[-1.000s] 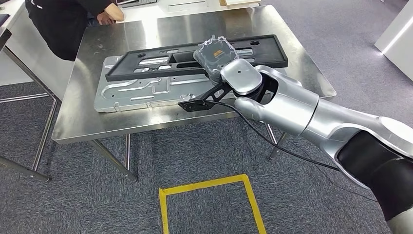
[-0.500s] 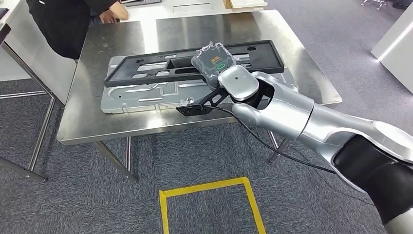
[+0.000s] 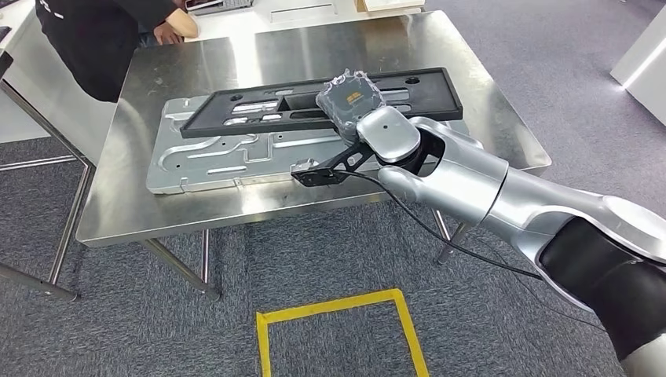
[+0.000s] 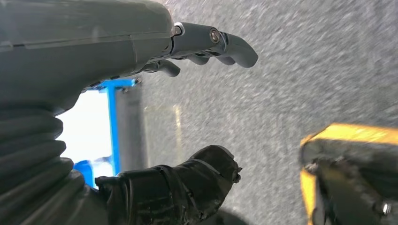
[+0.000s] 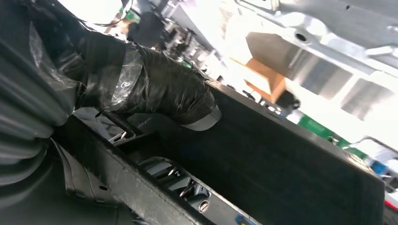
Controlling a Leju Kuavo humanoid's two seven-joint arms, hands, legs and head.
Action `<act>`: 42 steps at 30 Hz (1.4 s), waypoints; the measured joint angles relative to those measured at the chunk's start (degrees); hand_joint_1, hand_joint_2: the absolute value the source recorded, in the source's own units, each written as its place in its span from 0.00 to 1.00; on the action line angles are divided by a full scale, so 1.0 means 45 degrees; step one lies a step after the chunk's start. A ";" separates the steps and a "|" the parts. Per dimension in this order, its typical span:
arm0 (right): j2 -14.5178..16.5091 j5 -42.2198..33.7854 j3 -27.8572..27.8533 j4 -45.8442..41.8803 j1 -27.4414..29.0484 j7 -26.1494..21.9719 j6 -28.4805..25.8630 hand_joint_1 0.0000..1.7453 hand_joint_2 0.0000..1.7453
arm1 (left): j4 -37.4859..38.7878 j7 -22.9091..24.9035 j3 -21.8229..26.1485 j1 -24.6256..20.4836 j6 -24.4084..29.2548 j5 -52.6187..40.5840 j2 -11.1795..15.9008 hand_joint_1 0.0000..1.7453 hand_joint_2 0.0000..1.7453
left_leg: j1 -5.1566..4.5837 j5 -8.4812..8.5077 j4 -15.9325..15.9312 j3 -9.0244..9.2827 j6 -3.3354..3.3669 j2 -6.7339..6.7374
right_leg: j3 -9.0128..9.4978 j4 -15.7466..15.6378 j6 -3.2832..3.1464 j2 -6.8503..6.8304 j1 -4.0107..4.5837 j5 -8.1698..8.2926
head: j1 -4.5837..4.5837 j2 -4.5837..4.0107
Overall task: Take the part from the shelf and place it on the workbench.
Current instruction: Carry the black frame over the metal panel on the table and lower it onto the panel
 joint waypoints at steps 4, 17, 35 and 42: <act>0.0029 0.0007 0.0032 0.0049 0.0098 -0.0094 0.0024 1.00 1.00 | 0.0000 0.0012 0.0000 0.0037 0.0002 -0.0023 0.0001 0.00 1.00 | -0.0024 0.1034 -0.0379 -0.0230 0.0128 -0.0003 | 0.0313 -0.0003 -0.0015 0.0029 0.0068 -0.0213 | -0.0001 0.0002; 0.0121 0.0044 0.0030 0.0155 0.0157 -0.0098 0.0015 1.00 1.00 | 0.0010 -0.0004 -0.0005 0.0022 0.0032 0.0035 0.0111 0.00 1.00 | -0.0092 0.1763 -0.3337 0.1437 0.0783 0.0072 | -0.1553 0.3382 0.0587 -0.0026 -0.0006 -0.1593 | 0.0076 0.0000; 0.1400 0.0642 0.0232 0.1339 0.0145 -0.0622 -0.0514 1.00 1.00 | 0.0010 -0.0136 0.0000 0.0054 0.0001 -0.0095 0.0071 0.00 1.00 | 0.0016 0.1327 -0.0749 -0.0200 0.0107 0.0001 | 0.0398 0.0082 0.0028 0.0057 0.0004 -0.0368 | 0.0040 0.0004; 0.1727 0.0653 0.0232 0.1911 0.0080 -0.0652 -0.0832 1.00 1.00 | 0.0010 -0.0049 -0.0004 0.0034 -0.0028 -0.0177 0.0058 0.00 1.00 | -0.0122 0.1948 -0.3000 0.0880 0.0513 0.0028 | 0.0577 0.0038 0.0411 0.0031 0.0059 -0.0658 | 0.0058 0.0002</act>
